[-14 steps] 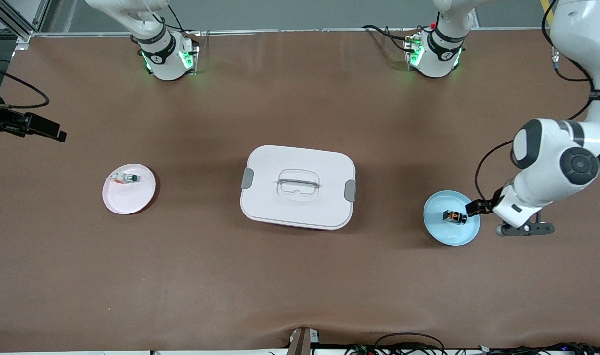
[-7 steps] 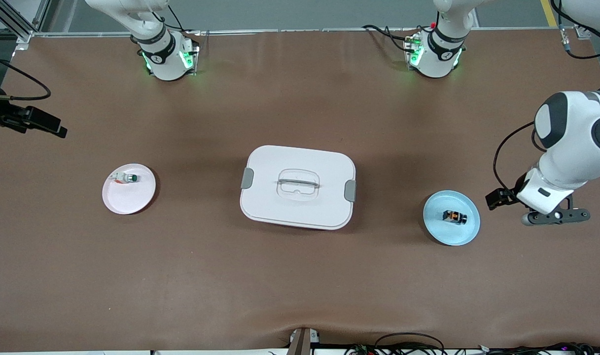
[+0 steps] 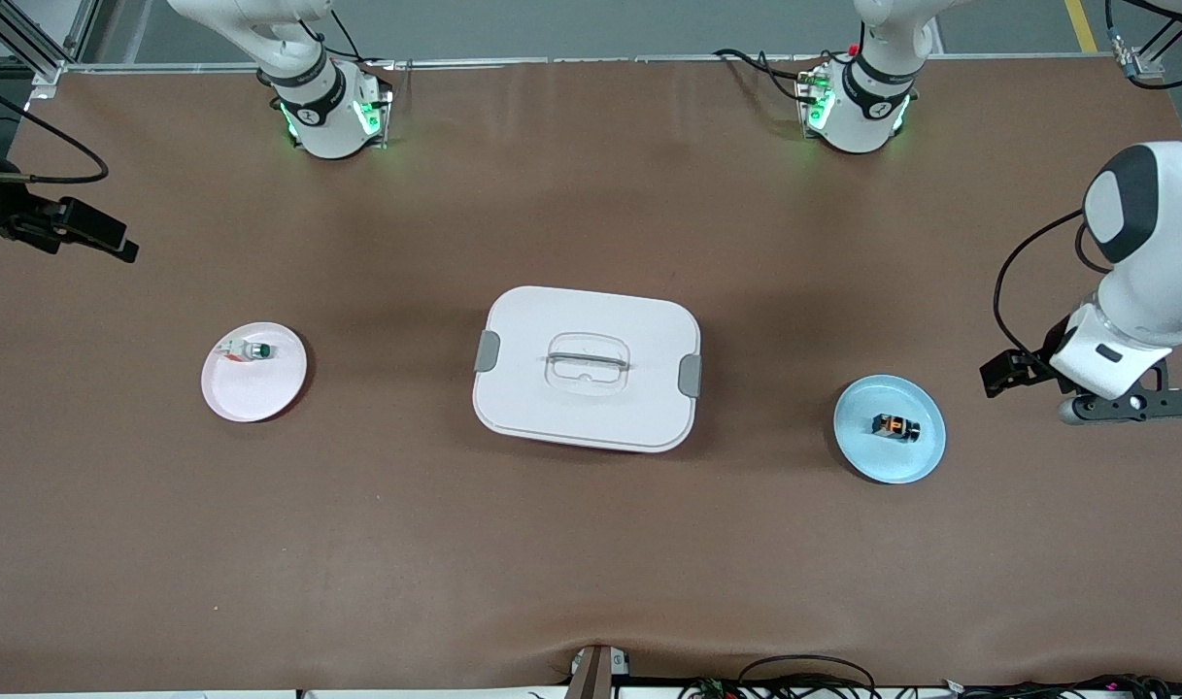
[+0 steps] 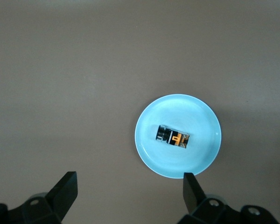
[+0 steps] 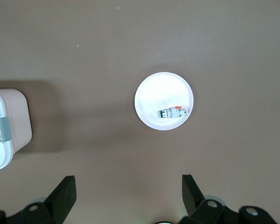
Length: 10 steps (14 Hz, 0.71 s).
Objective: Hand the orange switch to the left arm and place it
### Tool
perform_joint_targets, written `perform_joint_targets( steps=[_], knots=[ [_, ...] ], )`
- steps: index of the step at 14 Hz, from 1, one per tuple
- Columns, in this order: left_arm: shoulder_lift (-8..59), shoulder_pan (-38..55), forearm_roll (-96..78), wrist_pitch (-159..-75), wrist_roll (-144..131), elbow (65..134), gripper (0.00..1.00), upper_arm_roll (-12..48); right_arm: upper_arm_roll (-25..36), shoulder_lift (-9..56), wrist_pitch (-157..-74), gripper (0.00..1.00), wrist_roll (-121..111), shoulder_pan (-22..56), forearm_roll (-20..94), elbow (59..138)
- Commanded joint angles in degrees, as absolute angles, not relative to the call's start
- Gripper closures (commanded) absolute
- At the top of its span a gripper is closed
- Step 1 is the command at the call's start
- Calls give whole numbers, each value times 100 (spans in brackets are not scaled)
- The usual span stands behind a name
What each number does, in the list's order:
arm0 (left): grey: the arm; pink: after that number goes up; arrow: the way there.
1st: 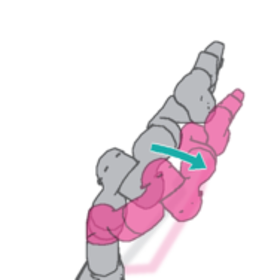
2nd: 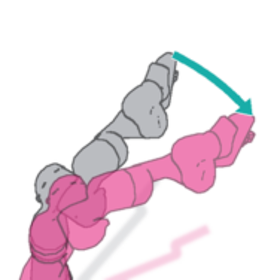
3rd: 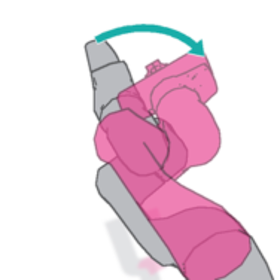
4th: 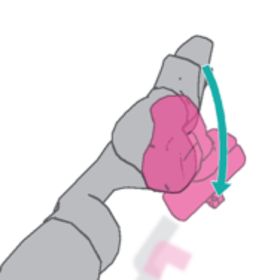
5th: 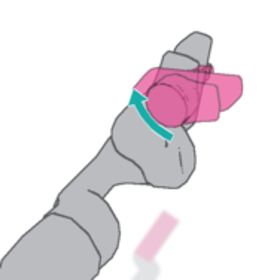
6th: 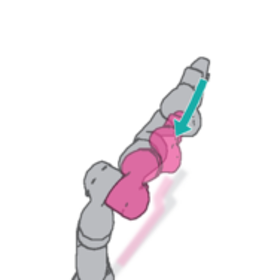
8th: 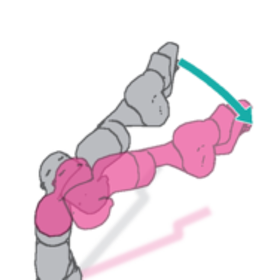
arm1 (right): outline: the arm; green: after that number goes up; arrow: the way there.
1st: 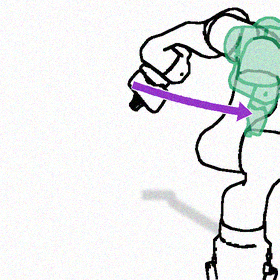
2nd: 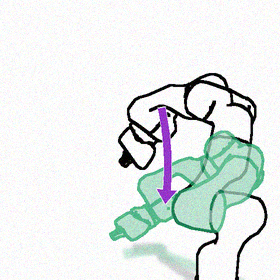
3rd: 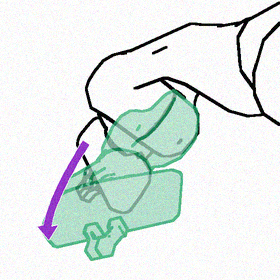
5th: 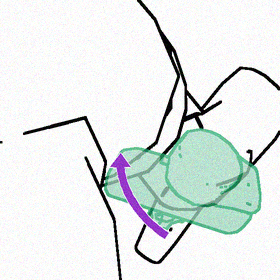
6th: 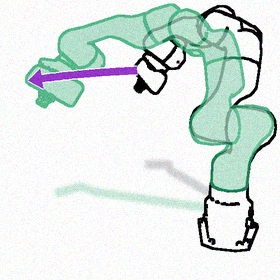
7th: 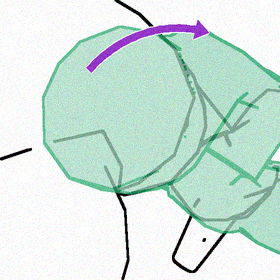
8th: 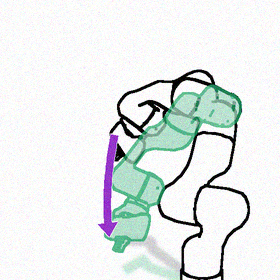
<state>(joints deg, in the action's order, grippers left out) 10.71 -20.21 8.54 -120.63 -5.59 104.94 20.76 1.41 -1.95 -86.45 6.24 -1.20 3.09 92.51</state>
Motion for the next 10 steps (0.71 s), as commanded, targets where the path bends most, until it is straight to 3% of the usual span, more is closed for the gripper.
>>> perform_joint_targets(
  steps=[1,5,10],
  knots=[
    [704,-2022,545,-11831,-343,10591,0,2048,97,-387,-8736,0,624,-149,272,9466],
    [396,-1681,510,-11611,-343,10600,0,1778,97,-457,-8719,0,598,-158,255,9457],
    [-113,-38,255,-11180,-176,10600,0,29,106,-554,-8622,0,536,-158,185,9457]
  ],
)
